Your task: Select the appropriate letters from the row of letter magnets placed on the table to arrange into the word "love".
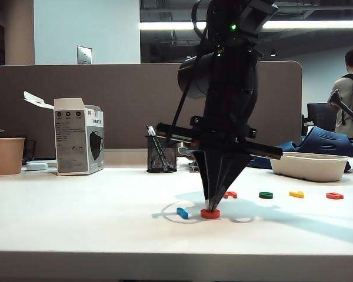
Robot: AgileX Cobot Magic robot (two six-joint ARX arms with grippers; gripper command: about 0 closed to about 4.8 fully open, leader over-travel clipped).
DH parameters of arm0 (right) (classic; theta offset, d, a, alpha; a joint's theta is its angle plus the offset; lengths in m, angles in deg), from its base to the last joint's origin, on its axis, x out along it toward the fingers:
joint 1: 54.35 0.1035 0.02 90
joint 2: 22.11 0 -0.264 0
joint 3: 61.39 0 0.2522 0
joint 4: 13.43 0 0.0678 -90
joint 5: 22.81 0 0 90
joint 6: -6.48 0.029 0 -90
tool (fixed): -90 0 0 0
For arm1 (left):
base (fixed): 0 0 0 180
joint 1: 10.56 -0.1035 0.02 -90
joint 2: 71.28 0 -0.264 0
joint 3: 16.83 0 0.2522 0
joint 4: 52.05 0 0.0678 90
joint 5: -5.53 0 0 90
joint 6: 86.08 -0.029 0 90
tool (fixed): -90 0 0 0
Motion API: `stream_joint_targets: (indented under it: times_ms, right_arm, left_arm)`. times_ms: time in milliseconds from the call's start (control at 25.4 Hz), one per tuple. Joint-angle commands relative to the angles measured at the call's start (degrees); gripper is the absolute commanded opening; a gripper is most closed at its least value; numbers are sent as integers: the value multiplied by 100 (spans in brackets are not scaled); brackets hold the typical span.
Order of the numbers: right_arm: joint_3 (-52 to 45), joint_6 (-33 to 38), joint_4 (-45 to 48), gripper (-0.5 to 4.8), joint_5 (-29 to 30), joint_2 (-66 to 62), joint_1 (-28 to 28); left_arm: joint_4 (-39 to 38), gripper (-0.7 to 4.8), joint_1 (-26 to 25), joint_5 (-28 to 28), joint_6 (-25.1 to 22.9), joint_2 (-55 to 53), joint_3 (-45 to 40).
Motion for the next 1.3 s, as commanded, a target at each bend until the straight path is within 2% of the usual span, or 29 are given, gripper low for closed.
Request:
stream_joint_targets:
  times_ms: [39, 551, 708, 865, 905, 1180, 1219, 1298]
  right_arm:
    - [-20, 22, -57, -9, -83, -4, -35]
    - [-7, 13, -39, -9, 105, 376, -33]
    - [-4, -72, 197, -8, -293, 570, -83]
    - [-2, -614, 461, 78, -813, 769, -251]
    - [-2, -791, 470, 86, -874, 798, -304]
    - [-7, -2168, 385, 87, -872, 809, -984]
    - [-7, -2527, 396, 87, -872, 811, -1220]
    - [-7, -2754, 404, 92, -846, 804, -1440]
  left_arm:
    - [50, -5, -2, 2, -26, 15, 20]
    - [22, -5, -2, 2, -28, 15, 17]
    - [22, -5, -2, 2, -26, 15, 17]
    - [20, -5, -2, 2, -26, 15, 17]
    - [20, -5, -2, 2, -26, 15, 17]
    - [-81, -5, -2, 2, -26, 13, 17]
    - [-107, -5, -2, 0, -26, 15, 17]
    - [-109, -5, -2, 0, -26, 15, 17]
